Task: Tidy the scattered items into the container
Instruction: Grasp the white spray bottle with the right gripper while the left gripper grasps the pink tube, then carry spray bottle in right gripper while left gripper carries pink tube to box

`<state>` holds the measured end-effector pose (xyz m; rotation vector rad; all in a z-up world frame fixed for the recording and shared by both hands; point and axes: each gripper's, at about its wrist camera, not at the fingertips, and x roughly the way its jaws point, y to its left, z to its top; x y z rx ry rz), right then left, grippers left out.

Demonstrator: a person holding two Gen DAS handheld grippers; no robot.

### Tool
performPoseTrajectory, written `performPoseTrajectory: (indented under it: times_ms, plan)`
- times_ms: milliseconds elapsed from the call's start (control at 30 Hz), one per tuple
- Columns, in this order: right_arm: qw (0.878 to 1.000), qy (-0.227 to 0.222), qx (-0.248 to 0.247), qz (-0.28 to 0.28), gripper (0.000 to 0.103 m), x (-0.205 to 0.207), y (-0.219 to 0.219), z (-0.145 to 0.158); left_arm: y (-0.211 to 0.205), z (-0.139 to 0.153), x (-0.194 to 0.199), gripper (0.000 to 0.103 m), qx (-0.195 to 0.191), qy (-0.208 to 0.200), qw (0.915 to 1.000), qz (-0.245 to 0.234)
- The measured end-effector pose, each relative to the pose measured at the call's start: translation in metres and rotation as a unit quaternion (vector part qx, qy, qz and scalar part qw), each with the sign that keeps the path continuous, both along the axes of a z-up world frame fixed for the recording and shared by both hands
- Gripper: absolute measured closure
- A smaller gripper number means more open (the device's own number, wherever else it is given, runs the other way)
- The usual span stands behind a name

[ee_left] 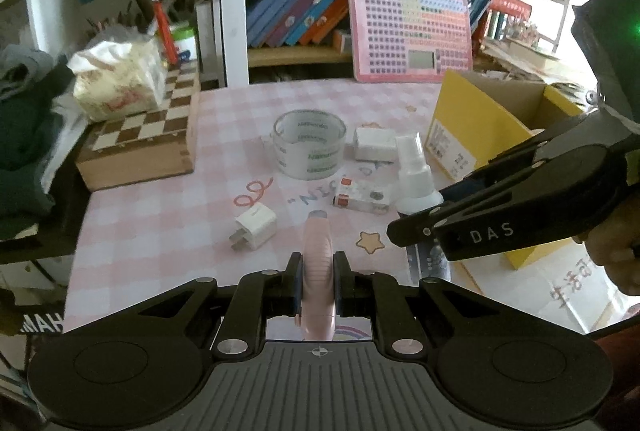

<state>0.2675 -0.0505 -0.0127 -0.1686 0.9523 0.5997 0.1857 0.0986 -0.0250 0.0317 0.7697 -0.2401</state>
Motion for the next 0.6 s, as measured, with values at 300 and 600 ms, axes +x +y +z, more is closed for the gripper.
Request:
performPoseTrajectory:
  times_ms: [300, 600]
  plan:
    - [0.999, -0.024, 0.019, -0.008, 0.072, -0.031, -0.008, 0.021, -0.001, 0.021, -0.031, 0.089, 0.007, -0.022, 0.9997, -0.009]
    - [0.998, -0.047, 0.042, -0.023, 0.072, -0.069, -0.022, 0.044, -0.004, 0.044, -0.064, 0.089, 0.001, -0.055, 0.9982, -0.021]
